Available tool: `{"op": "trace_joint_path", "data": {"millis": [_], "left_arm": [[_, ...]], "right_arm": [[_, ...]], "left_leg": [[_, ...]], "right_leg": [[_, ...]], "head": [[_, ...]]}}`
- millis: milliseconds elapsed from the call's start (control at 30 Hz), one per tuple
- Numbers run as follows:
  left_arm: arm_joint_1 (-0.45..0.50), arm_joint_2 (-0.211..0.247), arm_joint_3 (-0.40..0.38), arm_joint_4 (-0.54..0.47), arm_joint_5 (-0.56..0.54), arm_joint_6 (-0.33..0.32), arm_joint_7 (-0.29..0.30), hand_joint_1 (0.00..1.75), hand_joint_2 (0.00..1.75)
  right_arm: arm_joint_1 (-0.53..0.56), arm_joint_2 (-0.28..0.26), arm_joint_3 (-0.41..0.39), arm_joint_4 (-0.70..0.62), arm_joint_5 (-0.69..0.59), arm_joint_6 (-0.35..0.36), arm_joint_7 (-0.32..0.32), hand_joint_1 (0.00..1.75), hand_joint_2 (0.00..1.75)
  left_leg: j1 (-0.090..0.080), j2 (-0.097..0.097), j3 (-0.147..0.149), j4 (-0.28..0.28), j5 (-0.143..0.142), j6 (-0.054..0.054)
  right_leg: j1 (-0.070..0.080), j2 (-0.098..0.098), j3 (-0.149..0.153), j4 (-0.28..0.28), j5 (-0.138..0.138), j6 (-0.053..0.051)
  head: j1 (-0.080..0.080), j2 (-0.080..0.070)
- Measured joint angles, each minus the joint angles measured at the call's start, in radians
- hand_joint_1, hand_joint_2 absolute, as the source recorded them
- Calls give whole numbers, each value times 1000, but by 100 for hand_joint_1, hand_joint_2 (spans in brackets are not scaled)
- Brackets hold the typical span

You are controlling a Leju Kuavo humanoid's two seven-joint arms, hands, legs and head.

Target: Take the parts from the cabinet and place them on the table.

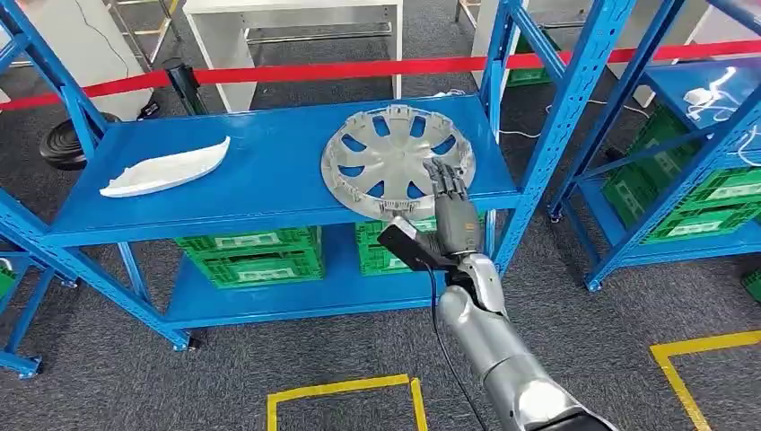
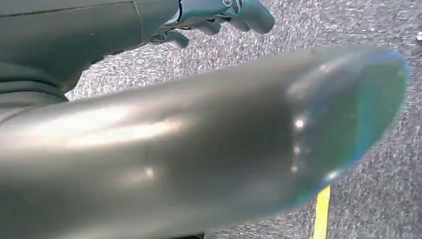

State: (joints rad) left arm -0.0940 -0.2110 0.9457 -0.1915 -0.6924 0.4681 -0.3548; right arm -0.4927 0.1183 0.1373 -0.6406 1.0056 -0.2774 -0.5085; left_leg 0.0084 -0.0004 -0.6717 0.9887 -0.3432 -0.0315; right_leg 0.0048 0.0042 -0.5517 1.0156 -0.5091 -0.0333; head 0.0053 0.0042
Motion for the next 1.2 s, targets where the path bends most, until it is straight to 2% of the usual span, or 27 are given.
{"op": "trace_joint_path", "data": {"millis": [200,367,600,967,1000,1200], "left_arm": [[7,7,3,0,0,0,29,0,0],[9,10,5,0,5,0,20,0,0],[9,10,13,0,20,-16,4,0,0],[8,10,18,0,21,-15,15,0,0],[8,10,19,0,21,-13,17,0,0],[8,10,21,0,20,-10,8,0,0]], "right_arm": [[-38,-65,0,43,43,13,44,0,175],[-48,-119,0,64,65,-1,58,0,175],[-49,-153,0,81,83,-16,66,0,175],[-40,-171,0,83,96,-22,72,0,175],[-38,-171,0,83,96,-22,72,0,0],[-34,-173,0,83,88,-4,49,0,0]], "left_leg": [[-1,-1,-5,1,0,-1],[-2,-2,-11,3,1,0],[-3,-2,-15,4,2,2],[-3,-2,-15,5,2,2],[-3,-2,-15,5,2,2],[-3,-2,-16,5,2,3]], "right_leg": [[-1,0,-4,0,1,2],[-2,-1,-7,0,3,5],[-3,-1,-12,0,4,8],[-3,0,-12,0,5,9],[-3,0,-12,0,5,9],[-3,0,-12,0,6,10]], "head": [[1,0],[1,0],[1,0],[1,0],[1,0],[1,0]]}}
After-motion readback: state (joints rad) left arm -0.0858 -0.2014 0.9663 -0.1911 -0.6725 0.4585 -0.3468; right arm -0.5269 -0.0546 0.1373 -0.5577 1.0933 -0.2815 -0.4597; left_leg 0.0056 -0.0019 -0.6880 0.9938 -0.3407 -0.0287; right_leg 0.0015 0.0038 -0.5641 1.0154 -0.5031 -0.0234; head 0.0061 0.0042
